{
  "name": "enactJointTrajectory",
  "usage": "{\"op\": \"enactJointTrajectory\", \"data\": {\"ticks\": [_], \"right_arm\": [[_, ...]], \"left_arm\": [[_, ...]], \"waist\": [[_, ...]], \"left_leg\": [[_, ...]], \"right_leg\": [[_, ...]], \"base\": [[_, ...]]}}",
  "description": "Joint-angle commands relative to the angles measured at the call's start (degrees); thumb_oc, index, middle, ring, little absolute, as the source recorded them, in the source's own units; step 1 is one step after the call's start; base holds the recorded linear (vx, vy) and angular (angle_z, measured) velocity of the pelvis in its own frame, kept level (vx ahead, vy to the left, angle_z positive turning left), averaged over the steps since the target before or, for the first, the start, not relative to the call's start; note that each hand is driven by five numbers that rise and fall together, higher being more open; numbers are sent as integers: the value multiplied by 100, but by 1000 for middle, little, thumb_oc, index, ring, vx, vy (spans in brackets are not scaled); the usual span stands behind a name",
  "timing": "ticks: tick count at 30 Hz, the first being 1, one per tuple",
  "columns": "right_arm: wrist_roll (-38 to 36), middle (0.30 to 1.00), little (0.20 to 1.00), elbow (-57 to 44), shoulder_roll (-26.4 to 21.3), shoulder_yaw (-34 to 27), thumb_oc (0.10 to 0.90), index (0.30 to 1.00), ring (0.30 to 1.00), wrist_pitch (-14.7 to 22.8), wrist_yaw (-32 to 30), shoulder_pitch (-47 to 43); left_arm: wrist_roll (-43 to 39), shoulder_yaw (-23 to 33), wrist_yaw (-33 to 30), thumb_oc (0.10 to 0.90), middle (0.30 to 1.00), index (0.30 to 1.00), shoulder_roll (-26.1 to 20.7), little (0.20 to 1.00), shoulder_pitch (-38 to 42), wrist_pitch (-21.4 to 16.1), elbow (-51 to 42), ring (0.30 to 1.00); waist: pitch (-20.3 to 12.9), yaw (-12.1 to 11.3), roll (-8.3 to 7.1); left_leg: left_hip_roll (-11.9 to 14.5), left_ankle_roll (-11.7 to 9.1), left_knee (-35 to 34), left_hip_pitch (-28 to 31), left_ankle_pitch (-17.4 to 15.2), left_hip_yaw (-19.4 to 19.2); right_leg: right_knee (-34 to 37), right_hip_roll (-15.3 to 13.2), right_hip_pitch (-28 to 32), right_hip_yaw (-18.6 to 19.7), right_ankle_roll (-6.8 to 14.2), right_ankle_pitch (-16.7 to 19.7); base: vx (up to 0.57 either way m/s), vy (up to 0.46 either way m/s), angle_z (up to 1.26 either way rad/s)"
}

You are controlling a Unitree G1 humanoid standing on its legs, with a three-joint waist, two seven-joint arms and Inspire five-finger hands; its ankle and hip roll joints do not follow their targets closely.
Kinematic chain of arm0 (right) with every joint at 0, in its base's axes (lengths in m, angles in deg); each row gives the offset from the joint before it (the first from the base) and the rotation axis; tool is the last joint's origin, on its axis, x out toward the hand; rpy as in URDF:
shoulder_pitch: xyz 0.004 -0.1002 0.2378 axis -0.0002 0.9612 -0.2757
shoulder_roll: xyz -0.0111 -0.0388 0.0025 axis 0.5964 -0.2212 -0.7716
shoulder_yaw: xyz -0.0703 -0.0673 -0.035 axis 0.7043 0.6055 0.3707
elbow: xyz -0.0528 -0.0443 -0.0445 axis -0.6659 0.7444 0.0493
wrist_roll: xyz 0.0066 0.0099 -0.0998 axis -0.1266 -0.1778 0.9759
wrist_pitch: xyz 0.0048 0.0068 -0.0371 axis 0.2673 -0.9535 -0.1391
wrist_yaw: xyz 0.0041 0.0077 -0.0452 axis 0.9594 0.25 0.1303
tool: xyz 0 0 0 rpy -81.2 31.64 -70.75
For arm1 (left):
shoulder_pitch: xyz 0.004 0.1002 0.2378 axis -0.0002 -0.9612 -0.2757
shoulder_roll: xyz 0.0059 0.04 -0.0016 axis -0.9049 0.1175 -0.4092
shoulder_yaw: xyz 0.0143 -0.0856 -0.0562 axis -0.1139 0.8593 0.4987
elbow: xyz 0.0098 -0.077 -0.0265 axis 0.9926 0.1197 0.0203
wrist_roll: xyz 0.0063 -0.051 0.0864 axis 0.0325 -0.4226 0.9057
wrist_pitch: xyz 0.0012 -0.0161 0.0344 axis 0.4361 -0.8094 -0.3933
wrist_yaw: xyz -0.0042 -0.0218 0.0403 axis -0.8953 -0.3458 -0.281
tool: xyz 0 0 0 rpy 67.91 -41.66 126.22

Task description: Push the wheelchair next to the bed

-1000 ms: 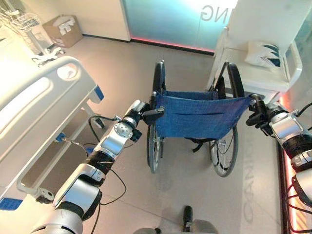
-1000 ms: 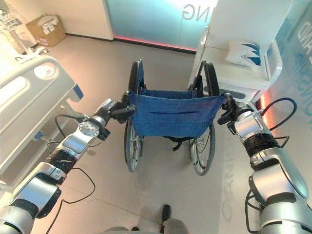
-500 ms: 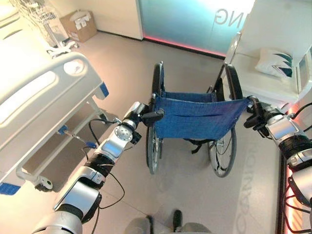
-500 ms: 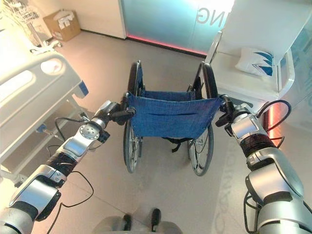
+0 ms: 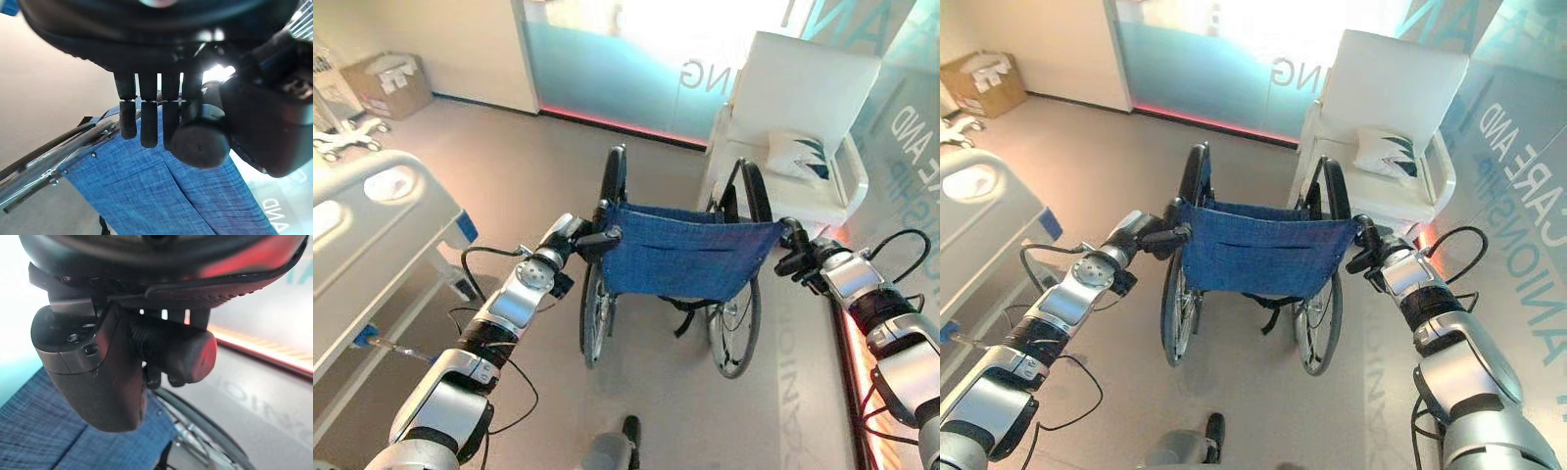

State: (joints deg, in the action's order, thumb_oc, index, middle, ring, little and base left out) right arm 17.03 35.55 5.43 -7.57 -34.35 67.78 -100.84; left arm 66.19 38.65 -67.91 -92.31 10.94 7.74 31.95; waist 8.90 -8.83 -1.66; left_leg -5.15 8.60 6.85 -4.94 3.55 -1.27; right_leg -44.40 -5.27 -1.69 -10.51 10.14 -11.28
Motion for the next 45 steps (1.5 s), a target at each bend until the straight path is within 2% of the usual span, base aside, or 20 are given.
{"op": "enactJointTrajectory", "data": {"ticks": [1,2,3,9,10,13,15,16,17,19,22,24,27,30,35,37,39,40,43,45], "right_arm": [[57,300,300,-629,-24,222,400,300,300,1394,160,-648],[43,300,300,-594,-38,241,400,300,300,1452,119,-706],[103,300,300,-591,-46,256,400,300,300,1456,136,-749],[204,300,300,-729,-288,417,400,300,300,1234,265,-990],[223,300,300,-864,-352,447,400,300,300,1048,331,-1073],[338,300,300,-1088,-492,565,400,300,300,595,509,-1307],[429,300,300,-1071,-651,613,400,300,300,516,676,-1415],[408,300,300,-1003,-801,652,400,300,300,515,780,-1515],[409,300,300,-997,-825,660,400,300,300,532,819,-1534],[482,300,300,-1028,-906,733,400,300,300,568,1034,-1668],[641,300,300,-1070,-1000,871,400,300,300,653,1358,-1829],[1050,300,300,-1152,-1067,996,400,300,300,876,1561,-1875],[1382,300,300,-1236,-1143,1094,400,300,300,1028,1686,-1894],[1365,300,300,-1337,-1181,1129,400,300,300,956,1697,-1911],[1302,300,300,-1388,-1236,1213,400,300,300,957,1720,-1914],[1268,300,300,-1337,-1154,1160,400,300,300,1042,1527,-1725],[1304,300,300,-1300,-994,1165,400,300,300,1050,1402,-1655],[1321,300,300,-1297,-888,1142,400,300,300,1025,1271,-1589],[1353,300,300,-1331,-692,1014,400,300,300,961,913,-1359],[1440,300,300,-1311,-601,934,400,300,300,927,844,-1304]], "left_arm": [[767,-484,-172,400,300,300,-251,300,-364,-107,473,300],[796,-532,-189,400,300,300,-249,300,-304,-127,485,300],[823,-556,-193,400,300,300,-257,300,-267,-160,498,300],[826,-638,-119,400,300,300,-171,300,-175,-179,427,300],[888,-657,-58,400,300,300,-114,300,-139,-145,415,300],[1158,-667,183,400,300,300,-97,300,-139,-100,252,300],[1345,-702,337,400,300,300,-144,300,-156,-129,132,300],[1350,-779,434,400,300,300,-192,300,-184,-133,31,300],[1318,-786,434,400,300,300,-198,300,-200,-108,21,300],[1243,-816,401,400,300,300,-225,300,-307,-3,-79,300],[1207,-768,328,400,300,300,-190,300,-448,107,-220,300],[1124,-712,212,400,300,300,-99,300,-588,80,-284,300],[1166,-673,190,400,300,300,-43,300,-682,83,-386,300],[1225,-640,213,400,300,300,22,300,-747,87,-390,300],[1258,-599,231,400,300,300,126,300,-858,4,-374,300],[1314,-612,343,400,300,300,131,300,-841,52,-501,300],[1325,-578,343,400,300,300,90,300,-881,113,-676,300],[1381,-524,354,400,300,300,74,300,-910,140,-801,300],[1395,-480,394,400,300,300,-120,300,-987,101,-1069,300],[1410,-402,454,400,300,300,-215,300,-1081,64,-1172,300]], "waist": [[51,-125,131],[141,-83,96],[215,-15,23],[325,318,-120],[281,367,-173],[187,377,-293],[133,398,-340],[133,421,-347],[139,425,-345],[181,436,-344],[218,474,-281],[248,498,-275],[257,513,-250],[223,567,-237],[118,671,-259],[248,492,-316],[377,277,-338],[474,139,-304],[663,-205,-68],[691,-399,21]], "left_leg": [[89,-498,-294,208,-269,-117],[54,-528,-211,281,-362,71],[6,-509,-136,372,-530,184],[-100,-531,106,806,-1120,848],[-83,-582,185,870,-1261,1007],[44,-701,253,1015,-1468,1297],[155,-774,252,1054,-1505,1459],[321,-875,288,1046,-1489,1506],[361,-899,297,1048,-1483,1500],[688,-1070,229,1163,-1306,1324],[1167,-1253,142,1170,-548,998],[1407,-1345,146,1066,-103,695],[1565,-1411,70,1067,171,512],[1760,-1499,55,1119,501,333],[1994,-1604,506,1187,964,-26],[1646,-1458,801,725,693,-54],[1075,-1308,740,262,369,-70],[787,-1283,666,-113,315,-248],[311,-1256,81,-743,494,-780],[98,-1206,-314,-841,673,-921]], "right_leg": [[1532,16,-154,-166,-226,1281],[2092,-119,-258,-176,-265,1316],[2559,-321,-482,-134,-214,1616],[4048,-583,-854,470,-23,2074],[4377,-664,-842,584,43,2192],[4464,-761,-747,799,129,2321],[4422,-703,-651,958,151,2222],[4246,-646,-595,947,119,2057],[4194,-644,-594,921,115,2023],[3906,-623,-564,637,36,1812],[3803,-451,-403,209,-175,1570],[3799,-381,-232,-126,-281,1434],[3727,-298,-132,-347,-380,1280],[3637,-174,-76,-537,-511,1100],[3541,-29,-46,-893,-730,904],[3618,83,243,-922,-800,802],[3803,203,531,-816,-765,805],[3909,334,737,-775,-767,758],[4000,755,1192,-591,-770,575],[4003,931,1402,-426,-761,488]], "base": [[312,-201,-52],[310,-246,-29],[257,-210,-13],[373,-171,50],[434,-245,66],[491,-354,76],[385,-395,69],[342,-403,76],[271,-335,58],[244,-284,76],[239,-293,75],[242,-297,48],[180,-228,31],[151,-210,43],[157,-207,61],[294,-346,-14],[252,-215,-3],[268,-201,16],[330,-168,-14],[382,-80,-70]]}}
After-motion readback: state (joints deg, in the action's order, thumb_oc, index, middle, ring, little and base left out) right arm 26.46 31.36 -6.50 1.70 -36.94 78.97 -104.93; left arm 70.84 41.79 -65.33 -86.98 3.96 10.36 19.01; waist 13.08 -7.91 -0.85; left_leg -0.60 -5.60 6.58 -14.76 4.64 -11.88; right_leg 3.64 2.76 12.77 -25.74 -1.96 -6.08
